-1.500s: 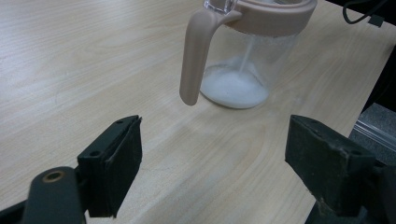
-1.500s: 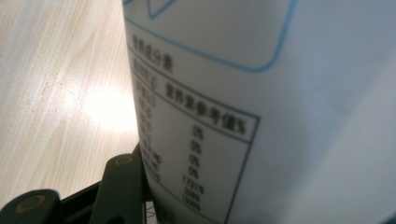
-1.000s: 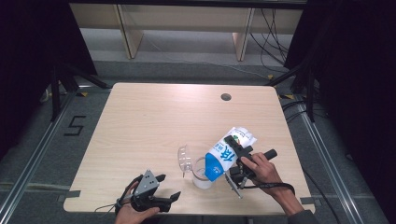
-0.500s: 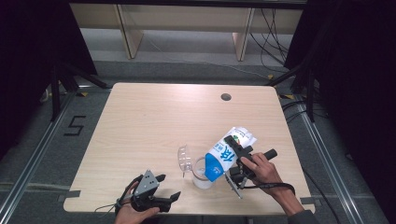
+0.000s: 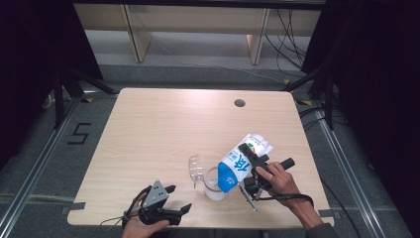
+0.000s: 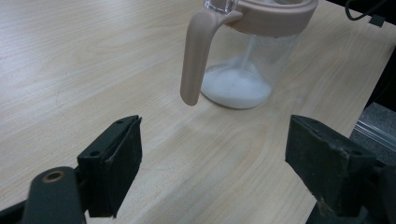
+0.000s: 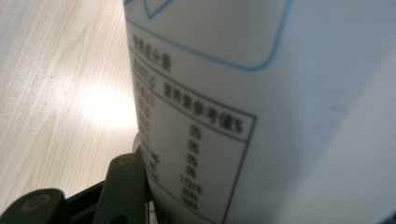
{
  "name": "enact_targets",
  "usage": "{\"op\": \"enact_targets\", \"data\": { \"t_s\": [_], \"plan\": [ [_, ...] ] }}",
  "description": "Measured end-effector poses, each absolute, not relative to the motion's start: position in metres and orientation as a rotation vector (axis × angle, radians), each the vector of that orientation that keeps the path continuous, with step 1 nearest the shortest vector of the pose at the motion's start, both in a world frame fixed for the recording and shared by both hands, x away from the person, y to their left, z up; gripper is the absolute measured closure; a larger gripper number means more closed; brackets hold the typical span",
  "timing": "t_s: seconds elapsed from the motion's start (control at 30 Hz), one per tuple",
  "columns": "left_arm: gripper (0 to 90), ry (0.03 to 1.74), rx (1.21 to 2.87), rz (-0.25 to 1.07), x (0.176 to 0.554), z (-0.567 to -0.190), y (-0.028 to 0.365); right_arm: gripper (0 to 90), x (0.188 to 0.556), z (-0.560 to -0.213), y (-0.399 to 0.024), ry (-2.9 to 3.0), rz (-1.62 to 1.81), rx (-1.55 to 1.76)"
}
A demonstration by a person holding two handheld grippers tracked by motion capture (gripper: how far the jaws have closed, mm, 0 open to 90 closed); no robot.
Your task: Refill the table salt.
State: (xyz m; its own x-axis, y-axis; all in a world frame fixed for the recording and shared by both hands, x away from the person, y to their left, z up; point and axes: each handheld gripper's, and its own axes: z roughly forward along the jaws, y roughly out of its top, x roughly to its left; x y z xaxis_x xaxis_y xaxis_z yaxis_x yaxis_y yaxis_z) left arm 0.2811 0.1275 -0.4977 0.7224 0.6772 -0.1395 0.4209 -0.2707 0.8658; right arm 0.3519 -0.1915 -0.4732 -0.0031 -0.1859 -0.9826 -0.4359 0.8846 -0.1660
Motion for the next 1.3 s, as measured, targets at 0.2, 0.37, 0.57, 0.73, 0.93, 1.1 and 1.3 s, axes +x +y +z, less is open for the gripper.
{"op": "enact_targets", "data": {
  "t_s": [0.2,0.37,0.57,0.73,0.93,1.1,1.3],
  "plan": [
    [18.5,0.847,1.915,0.318,0.2812,-0.4976,0.1279,52.5,0.3519,-0.4733,-0.1915,1.581,0.212,-0.500],
    [18.5,0.847,1.908,0.315,0.2812,-0.4977,0.1274,52.6,0.3519,-0.4735,-0.1915,1.579,0.210,-0.501],
    [18.5,0.846,1.911,0.316,0.2813,-0.4977,0.1276,52.8,0.3519,-0.4733,-0.1916,1.578,0.210,-0.502],
    [18.5,0.846,1.907,0.315,0.2811,-0.4977,0.1275,53.0,0.3518,-0.4736,-0.1914,1.577,0.208,-0.504],
    [18.5,0.846,1.908,0.315,0.2813,-0.4977,0.1276,53.2,0.3510,-0.4731,-0.1913,1.576,0.202,-0.502],
    [18.4,0.847,1.908,0.316,0.2812,-0.4977,0.1276,53.5,0.3516,-0.4713,-0.1904,1.553,0.196,-0.537],
    [18.4,0.847,1.908,0.315,0.2812,-0.4977,0.1275,53.7,0.3506,-0.4732,-0.1911,1.569,0.201,-0.505]
  ]
}}
